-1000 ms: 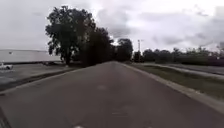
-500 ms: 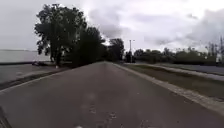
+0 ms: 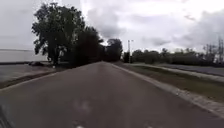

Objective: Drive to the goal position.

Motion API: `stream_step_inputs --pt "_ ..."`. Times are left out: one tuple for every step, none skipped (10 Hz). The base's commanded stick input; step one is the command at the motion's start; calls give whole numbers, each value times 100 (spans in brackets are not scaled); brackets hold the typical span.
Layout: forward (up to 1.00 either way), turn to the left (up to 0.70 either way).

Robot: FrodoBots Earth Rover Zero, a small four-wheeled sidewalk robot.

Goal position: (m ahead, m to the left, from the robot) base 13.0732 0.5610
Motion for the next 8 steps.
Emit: stream_step_inputs --pt "100 1" --pt "100 1" --pt "100 1" --pt "100 1" --pt "100 1" --pt "100 1" --pt "100 1" --pt "100 1"
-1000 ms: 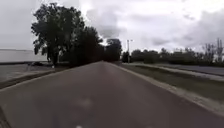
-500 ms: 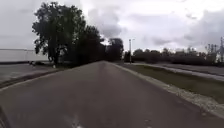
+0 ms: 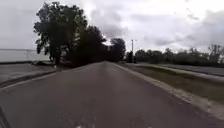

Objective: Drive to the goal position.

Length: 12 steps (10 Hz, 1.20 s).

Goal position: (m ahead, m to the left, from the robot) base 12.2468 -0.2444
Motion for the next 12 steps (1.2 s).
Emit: stream_step_inputs --pt "100 1" --pt "100 1" --pt "100 1" --pt "100 1" --pt "100 1" --pt "100 1" --pt "100 1" --pt "100 1" --pt "100 1" --pt "100 1" --pt "100 1" --pt "100 1"
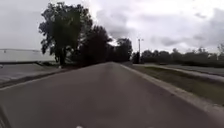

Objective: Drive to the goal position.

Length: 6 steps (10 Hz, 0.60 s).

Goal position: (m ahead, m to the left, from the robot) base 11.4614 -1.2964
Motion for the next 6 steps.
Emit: stream_step_inputs --pt "100 1" --pt "100 1" --pt "100 1" --pt "100 1" --pt "100 1" --pt "100 1"
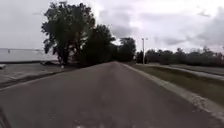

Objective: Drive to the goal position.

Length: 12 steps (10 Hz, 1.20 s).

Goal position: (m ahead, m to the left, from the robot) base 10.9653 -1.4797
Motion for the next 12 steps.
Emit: stream_step_inputs --pt "100 1" --pt "100 1" --pt "100 1" --pt "100 1" --pt "100 1" --pt "100 1" --pt "100 1" --pt "100 1" --pt "100 1" --pt "100 1" --pt "100 1" --pt "100 0"
